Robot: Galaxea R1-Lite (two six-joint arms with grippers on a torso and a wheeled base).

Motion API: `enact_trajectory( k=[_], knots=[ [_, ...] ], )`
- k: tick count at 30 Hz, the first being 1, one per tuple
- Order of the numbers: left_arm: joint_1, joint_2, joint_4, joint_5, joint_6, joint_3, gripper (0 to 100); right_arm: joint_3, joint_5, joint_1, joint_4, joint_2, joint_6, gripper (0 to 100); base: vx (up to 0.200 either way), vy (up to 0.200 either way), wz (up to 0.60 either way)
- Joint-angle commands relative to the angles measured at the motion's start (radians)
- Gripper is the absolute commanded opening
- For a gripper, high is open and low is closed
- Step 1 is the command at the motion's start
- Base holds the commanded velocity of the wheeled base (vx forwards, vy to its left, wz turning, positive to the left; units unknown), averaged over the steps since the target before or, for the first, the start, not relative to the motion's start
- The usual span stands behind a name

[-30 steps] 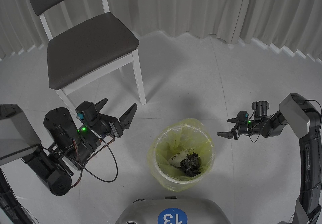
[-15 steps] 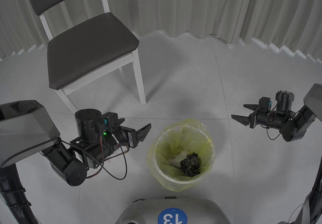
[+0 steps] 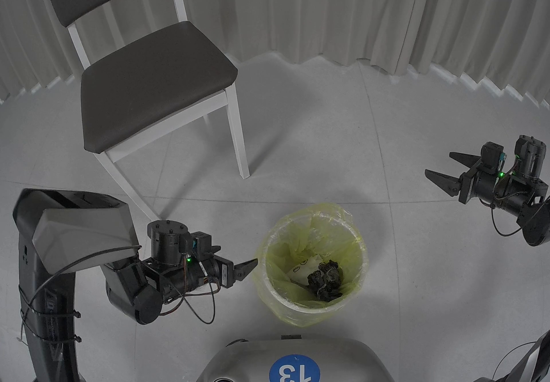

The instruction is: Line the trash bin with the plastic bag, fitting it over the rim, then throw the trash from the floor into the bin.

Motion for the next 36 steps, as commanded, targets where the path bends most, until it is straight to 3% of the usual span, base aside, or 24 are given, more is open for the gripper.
enact_trajectory(
  k=[1, 2, 3, 10, 28, 36],
  knots=[
    [0.105, 0.09, -0.021, -0.161, 0.136, 0.033, 100, 0.029, -0.003, 0.009, 0.042, -0.114, -0.005, 100, 0.0, 0.0, 0.0],
    [0.141, 0.092, -0.01, -0.253, 0.211, 0.033, 100, 0.029, -0.003, 0.014, 0.051, -0.118, -0.005, 100, 0.0, 0.0, 0.0],
    [0.158, 0.095, -0.003, -0.293, 0.245, 0.027, 100, 0.029, -0.003, 0.02, 0.054, -0.121, -0.005, 100, 0.0, 0.0, 0.0],
    [0.166, 0.163, 0.093, -0.373, 0.299, -0.09, 100, 0.034, -0.003, 0.04, 0.056, -0.115, -0.005, 100, 0.0, 0.0, 0.0],
    [0.065, 0.258, 0.125, -0.394, 0.317, -0.228, 100, 0.057, -0.003, 0.042, 0.047, -0.121, -0.008, 100, 0.0, 0.0, 0.0],
    [0.039, 0.27, 0.234, -0.393, 0.319, -0.333, 100, 0.057, -0.003, 0.043, 0.048, -0.118, -0.008, 100, 0.0, 0.0, 0.0]
  ],
)
